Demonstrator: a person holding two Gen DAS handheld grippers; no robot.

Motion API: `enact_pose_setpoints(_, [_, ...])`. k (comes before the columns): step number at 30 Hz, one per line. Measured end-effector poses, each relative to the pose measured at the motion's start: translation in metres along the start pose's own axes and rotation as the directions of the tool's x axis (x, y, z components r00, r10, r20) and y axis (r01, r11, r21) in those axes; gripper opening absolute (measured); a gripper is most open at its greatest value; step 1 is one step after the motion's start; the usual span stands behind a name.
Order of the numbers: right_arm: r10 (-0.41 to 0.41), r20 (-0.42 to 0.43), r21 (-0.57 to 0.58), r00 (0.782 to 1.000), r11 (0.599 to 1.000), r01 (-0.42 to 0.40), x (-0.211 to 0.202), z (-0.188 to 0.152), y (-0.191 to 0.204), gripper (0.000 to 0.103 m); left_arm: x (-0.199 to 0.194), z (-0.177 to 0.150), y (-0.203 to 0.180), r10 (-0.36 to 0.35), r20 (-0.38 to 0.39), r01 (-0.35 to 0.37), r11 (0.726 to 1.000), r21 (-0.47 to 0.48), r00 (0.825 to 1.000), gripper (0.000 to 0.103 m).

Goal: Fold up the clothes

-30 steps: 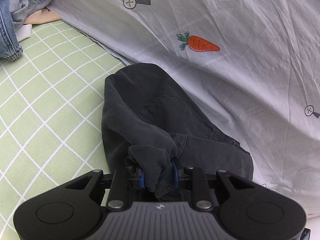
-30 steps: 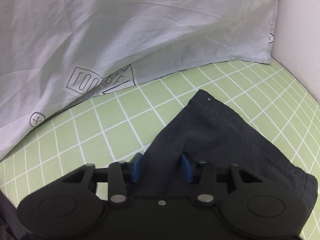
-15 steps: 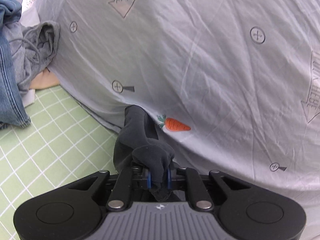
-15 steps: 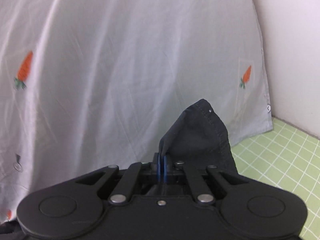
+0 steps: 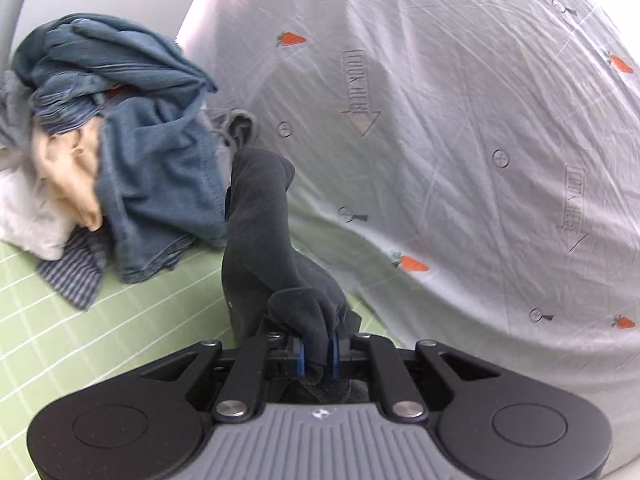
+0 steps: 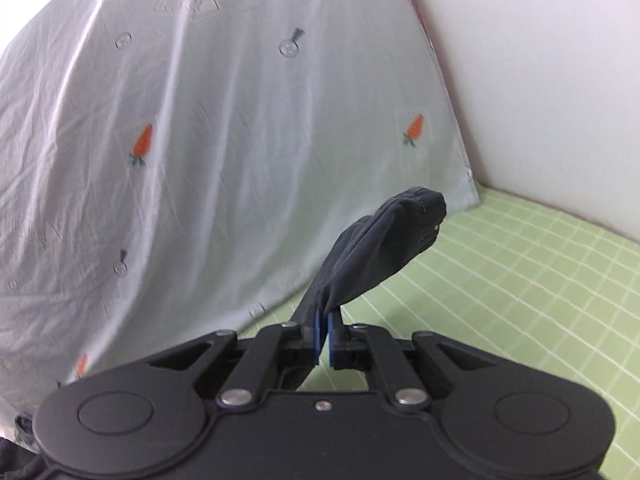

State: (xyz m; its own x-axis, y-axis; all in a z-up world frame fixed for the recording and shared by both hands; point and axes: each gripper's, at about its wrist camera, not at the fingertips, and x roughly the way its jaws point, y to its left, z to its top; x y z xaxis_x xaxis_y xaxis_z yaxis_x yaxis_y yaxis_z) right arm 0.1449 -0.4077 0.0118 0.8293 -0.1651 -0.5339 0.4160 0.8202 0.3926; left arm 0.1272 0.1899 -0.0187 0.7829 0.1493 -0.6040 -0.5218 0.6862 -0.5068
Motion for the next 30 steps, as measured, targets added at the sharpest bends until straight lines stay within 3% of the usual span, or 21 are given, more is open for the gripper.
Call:
enact_pose_setpoints(2, [-0.074,-0.114,-0.001,0.991,0.997,0.074,0.004,-0.043,-0.023,0.004,-0.003,-0.022,0.028,0.056,-0.063,-0.059,0.997,-0.053,0.996,0.013])
enact_pose_setpoints(4, [-0.143,-0.225,-0.004,0.964,0.989,0.146,0.007,-0.085,-0.047,0.004,-0.003,-0.043,0.06,0.103,-0.139,-0.12,0.985,-0.121,0.985,0.013])
enact_pose_setpoints(6, [-0.161,-0.303,0.054,0.939,0.981,0.185,0.01,-0.11,-0.069,0.004,-0.002,-0.064,0.089,0.14,-0.203,-0.175,0.97,-0.168,0.969,0.014])
enact_pose_setpoints(8, [-0.162,-0.359,0.097,0.919,0.973,0.209,0.009,-0.129,-0.087,0.004,-0.004,-0.075,0.1,0.155,-0.22,-0.194,0.966,-0.169,0.963,0.016])
enact_pose_setpoints(12, [-0.158,-0.352,0.067,0.922,0.979,0.193,0.001,-0.129,-0.086,0.004,-0.015,-0.083,0.098,0.179,-0.218,-0.21,0.969,-0.128,0.959,0.023])
enact_pose_setpoints(15, [-0.174,-0.371,-0.001,0.912,0.982,0.187,-0.001,-0.129,-0.084,0.011,-0.023,-0.086,0.093,0.191,-0.209,-0.216,0.971,-0.104,0.959,0.027])
enact_pose_setpoints(16, [-0.184,-0.374,-0.025,0.909,0.982,0.189,-0.001,-0.128,-0.083,0.018,-0.027,-0.086,0.09,0.194,-0.204,-0.216,0.972,-0.094,0.96,0.028])
enact_pose_setpoints(19, [-0.207,-0.347,-0.08,0.915,0.978,0.191,-0.009,-0.122,-0.081,0.055,-0.038,-0.086,0.081,0.206,-0.184,-0.22,0.973,-0.063,0.961,0.036])
enact_pose_setpoints(21, [-0.223,-0.312,-0.128,0.924,0.973,0.191,-0.015,-0.115,-0.077,0.064,-0.047,-0.087,0.073,0.213,-0.164,-0.222,0.974,-0.037,0.963,0.041])
enact_pose_setpoints(22, [-0.227,-0.295,-0.151,0.928,0.97,0.19,-0.016,-0.111,-0.075,0.074,-0.053,-0.088,0.068,0.218,-0.152,-0.224,0.974,-0.019,0.964,0.042])
enact_pose_setpoints(23, [-0.218,-0.277,-0.167,0.936,0.97,0.176,-0.017,-0.107,-0.073,0.09,-0.057,-0.09,0.063,0.221,-0.142,-0.224,0.975,-0.002,0.965,0.044])
enact_pose_setpoints(24, [-0.197,-0.265,-0.181,0.944,0.972,0.152,-0.016,-0.105,-0.072,0.099,-0.062,-0.092,0.059,0.222,-0.129,-0.222,0.975,0.019,0.966,0.049])
enact_pose_setpoints(26, [-0.155,-0.245,-0.209,0.957,0.972,0.104,-0.015,-0.1,-0.069,0.103,-0.07,-0.098,0.05,0.209,-0.109,-0.205,0.978,0.045,0.972,0.058])
enact_pose_setpoints(30, [-0.12,-0.262,-0.272,0.958,0.961,0.046,-0.001,-0.101,-0.064,0.103,-0.08,-0.111,0.034,0.165,-0.066,-0.162,0.986,0.05,0.984,0.079])
